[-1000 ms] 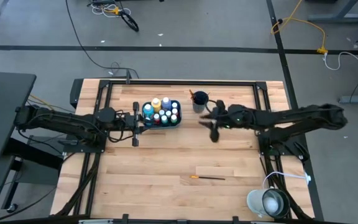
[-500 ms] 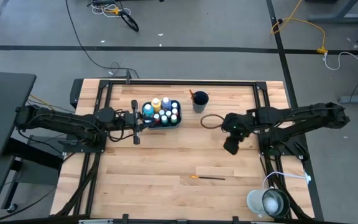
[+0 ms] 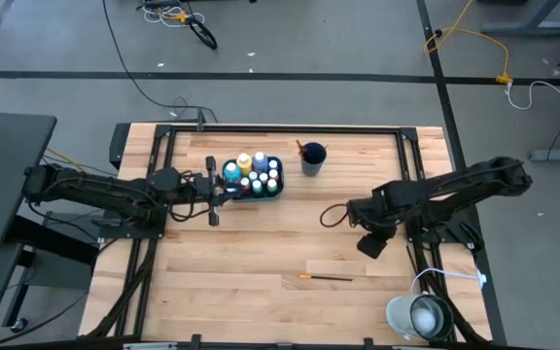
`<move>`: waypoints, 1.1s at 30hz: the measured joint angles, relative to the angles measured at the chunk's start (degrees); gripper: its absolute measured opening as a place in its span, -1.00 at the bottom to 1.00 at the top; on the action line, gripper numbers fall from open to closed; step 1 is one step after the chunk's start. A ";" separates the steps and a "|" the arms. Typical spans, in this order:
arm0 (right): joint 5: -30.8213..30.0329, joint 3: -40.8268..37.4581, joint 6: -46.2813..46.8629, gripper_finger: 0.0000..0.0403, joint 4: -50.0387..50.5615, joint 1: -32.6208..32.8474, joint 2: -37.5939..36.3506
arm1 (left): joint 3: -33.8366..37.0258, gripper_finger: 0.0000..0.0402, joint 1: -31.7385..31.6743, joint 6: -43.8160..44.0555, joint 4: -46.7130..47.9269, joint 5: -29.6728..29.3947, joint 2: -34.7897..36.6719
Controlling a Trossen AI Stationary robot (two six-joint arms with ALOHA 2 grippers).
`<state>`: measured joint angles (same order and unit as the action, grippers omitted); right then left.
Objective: Pick & Place Paint Supplies
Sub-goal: Put the silver paint brush into the blue cup
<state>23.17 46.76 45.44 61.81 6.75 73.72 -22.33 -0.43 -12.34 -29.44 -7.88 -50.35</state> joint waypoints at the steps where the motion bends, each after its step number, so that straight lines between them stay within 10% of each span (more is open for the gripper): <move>1: 0.59 -0.01 0.35 -0.39 0.15 0.70 0.82 | 0.00 -0.73 0.00 0.02 0.38 0.00 0.00; 20: 5.78 -12.88 0.45 -0.41 1.34 11.60 6.53 | 0.00 -0.73 0.04 0.15 0.49 0.20 0.00; 33: 5.70 -13.02 -2.15 -0.96 0.28 15.86 6.78 | 0.00 -0.73 0.09 0.90 -0.22 0.20 0.00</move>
<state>28.87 33.75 43.29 62.09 22.61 80.50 -22.33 -0.34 -11.44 -29.66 -7.68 -50.35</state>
